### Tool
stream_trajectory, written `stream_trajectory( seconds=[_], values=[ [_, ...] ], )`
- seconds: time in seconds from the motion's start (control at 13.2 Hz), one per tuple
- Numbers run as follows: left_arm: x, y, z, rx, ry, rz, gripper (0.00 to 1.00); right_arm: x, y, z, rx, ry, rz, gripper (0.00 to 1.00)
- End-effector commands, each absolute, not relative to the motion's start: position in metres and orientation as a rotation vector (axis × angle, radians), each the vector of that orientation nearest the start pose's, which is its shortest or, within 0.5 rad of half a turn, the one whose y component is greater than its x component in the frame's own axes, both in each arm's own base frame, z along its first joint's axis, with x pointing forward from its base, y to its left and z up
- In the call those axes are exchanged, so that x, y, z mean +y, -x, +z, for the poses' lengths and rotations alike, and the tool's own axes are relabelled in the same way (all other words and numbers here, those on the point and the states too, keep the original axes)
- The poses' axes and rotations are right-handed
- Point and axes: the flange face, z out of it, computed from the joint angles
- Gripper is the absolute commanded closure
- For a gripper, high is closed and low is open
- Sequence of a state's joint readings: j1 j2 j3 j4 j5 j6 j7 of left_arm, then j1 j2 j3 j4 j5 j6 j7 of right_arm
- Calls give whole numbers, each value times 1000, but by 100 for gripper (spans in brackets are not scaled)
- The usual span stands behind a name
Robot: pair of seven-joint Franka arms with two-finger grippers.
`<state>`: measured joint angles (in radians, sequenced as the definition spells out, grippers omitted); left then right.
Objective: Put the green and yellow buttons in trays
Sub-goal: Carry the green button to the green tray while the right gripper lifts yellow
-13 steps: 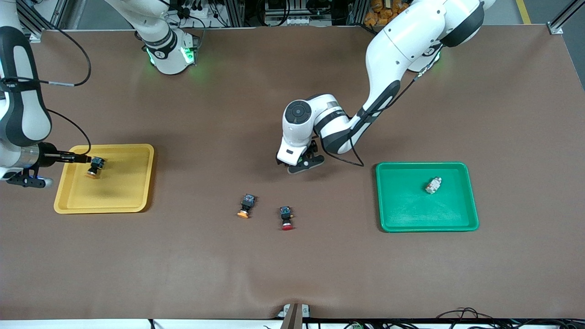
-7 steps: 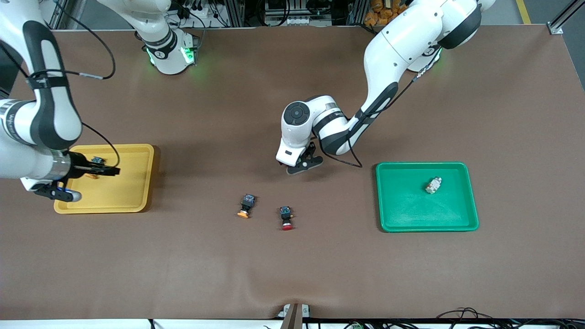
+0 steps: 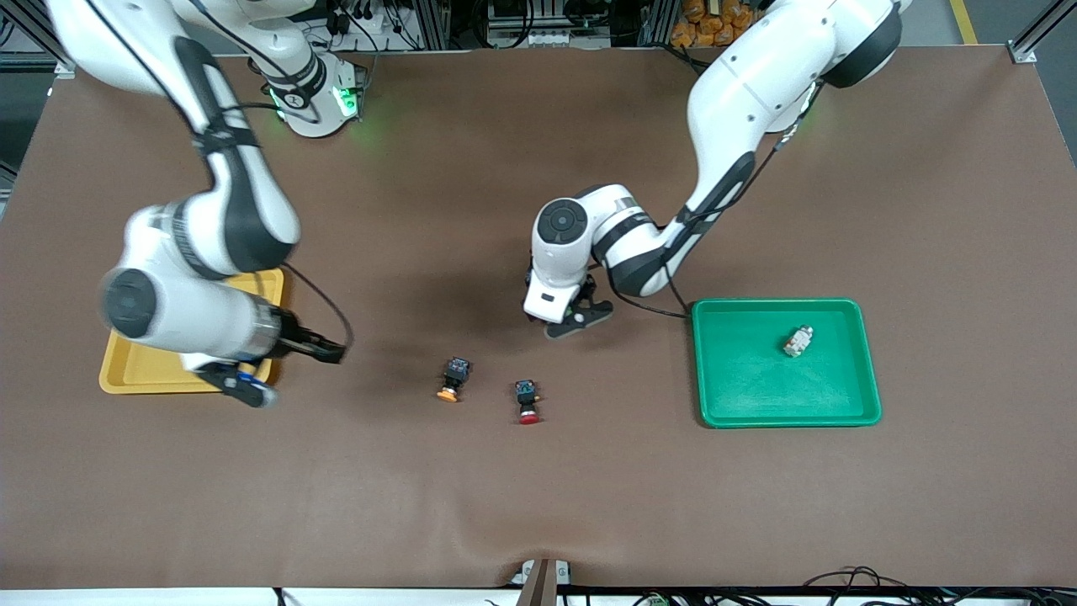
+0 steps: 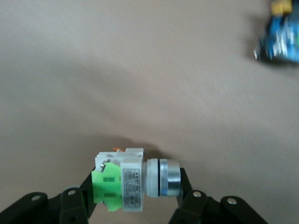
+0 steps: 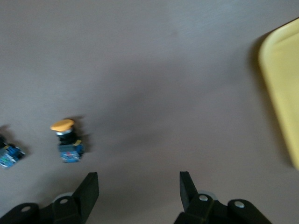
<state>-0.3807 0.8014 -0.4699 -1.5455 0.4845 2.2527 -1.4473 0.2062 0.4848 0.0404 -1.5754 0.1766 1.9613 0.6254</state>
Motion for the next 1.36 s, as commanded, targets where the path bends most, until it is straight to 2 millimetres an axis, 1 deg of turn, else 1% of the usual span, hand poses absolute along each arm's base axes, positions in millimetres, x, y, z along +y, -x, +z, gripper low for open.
stream_trajectory(
  seconds=[0.0, 0.08, 0.15, 0.23, 0.3, 0.38, 0.45, 0.53, 0.68, 0.76, 0.83, 0.91, 0.99, 1.06, 1.14, 1.21, 1.29],
  values=[
    [-446, -529, 267, -533, 3004, -113, 100, 200, -669, 343, 702, 2914, 191, 21],
    [-419, -539, 277, -510, 2980, -111, 100, 213, -672, 336, 683, 2911, 155, 21],
    [-391, -546, 280, -523, 2963, -88, 100, 232, -669, 329, 647, 2913, 124, 21],
    [-366, -554, 279, -563, 2958, -52, 100, 256, -667, 318, 641, 2908, 86, 21],
    [-340, -566, 280, -601, 2961, -23, 100, 280, -662, 302, 666, 2903, 58, 21],
    [-311, -579, 282, -632, 2967, 5, 100, 294, -659, 288, 680, 2911, 39, 21],
    [-287, -588, 283, -675, 2974, 33, 100, 304, -654, 272, 669, 2935, 41, 21],
    [-265, -593, 276, -720, 2965, 66, 100, 311, -651, 262, 660, 2949, 47, 21],
    [-232, -597, 257, -760, 2934, 100, 100, 324, -648, 246, 633, 2969, 46, 21],
    [-218, -599, 249, -790, 2927, 119, 100, 333, -647, 233, 624, 2959, 10, 21],
    [-209, -601, 242, -816, 2924, 135, 100, 337, -647, 214, 611, 2958, -21, 21],
    [-203, -600, 236, -826, 2922, 146, 100, 336, -645, 191, 594, 2982, -30, 24],
    [-197, -598, 227, -831, 2925, 151, 100, 334, -643, 172, 572, 3010, -37, 37],
    [-193, -596, 220, -820, 2934, 134, 100, 334, -643, 173, 556, 3023, -39, 70],
    [-186, -594, 214, -792, 2929, 107, 100, 335, -643, 176, 555, 3021, -37, 99],
    [-175, -595, 211, -760, 2913, 77, 91, 334, -643, 176, 559, 3019, -36, 100],
    [-168, -595, 209, -750, 2904, 68, 78, 331, -646, 179, 568, 3016, -32, 100]
  ],
)
